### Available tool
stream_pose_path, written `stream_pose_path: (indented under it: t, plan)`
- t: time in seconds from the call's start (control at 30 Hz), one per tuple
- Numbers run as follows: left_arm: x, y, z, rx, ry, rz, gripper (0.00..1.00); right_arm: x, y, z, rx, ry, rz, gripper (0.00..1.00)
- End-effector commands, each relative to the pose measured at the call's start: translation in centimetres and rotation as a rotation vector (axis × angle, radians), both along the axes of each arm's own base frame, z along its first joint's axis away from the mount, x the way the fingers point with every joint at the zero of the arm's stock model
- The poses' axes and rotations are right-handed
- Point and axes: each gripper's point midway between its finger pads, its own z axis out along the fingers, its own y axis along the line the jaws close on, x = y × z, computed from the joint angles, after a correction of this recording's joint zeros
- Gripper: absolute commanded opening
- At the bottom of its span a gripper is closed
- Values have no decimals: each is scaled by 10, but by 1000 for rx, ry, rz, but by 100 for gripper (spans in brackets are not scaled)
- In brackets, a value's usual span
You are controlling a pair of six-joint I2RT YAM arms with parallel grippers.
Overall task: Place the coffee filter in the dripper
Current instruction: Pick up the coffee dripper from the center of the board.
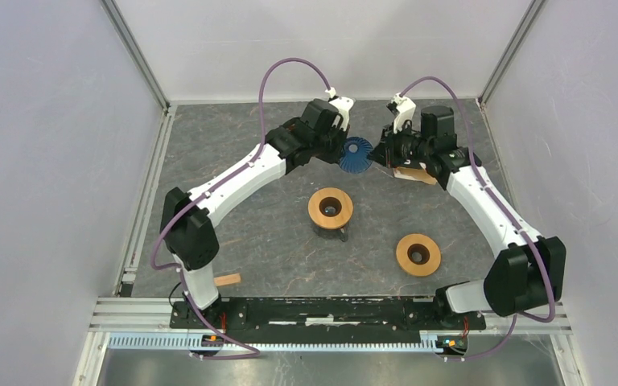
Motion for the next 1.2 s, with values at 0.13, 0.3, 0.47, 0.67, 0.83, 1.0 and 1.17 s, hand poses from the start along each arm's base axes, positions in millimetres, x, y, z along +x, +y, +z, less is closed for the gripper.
stream_pose_path:
  t: [0.13,0.3,0.47,0.67,0.83,1.0,1.17]
  plan:
    - [-18,3,54,-39,-67,-119,2,-19,-10,39,-188,-339,200,55]
    - [-48,19,54,34,32,-207,2,-51,-19,51,-375,-562,422,70]
    - [-76,23,49,28,182,-286,2,-93,-4,37,-447,-661,727,70]
    - [-79,34,44,59,193,-276,2,-112,23,42,-535,-752,842,70]
    - [-83,40,33,85,226,-280,2,-123,45,32,-621,-773,908,70]
    - [-88,41,24,107,268,-294,2,-126,65,15,-738,-801,927,68]
    - [-92,44,17,120,301,-304,2,-120,72,-6,-861,-784,937,57]
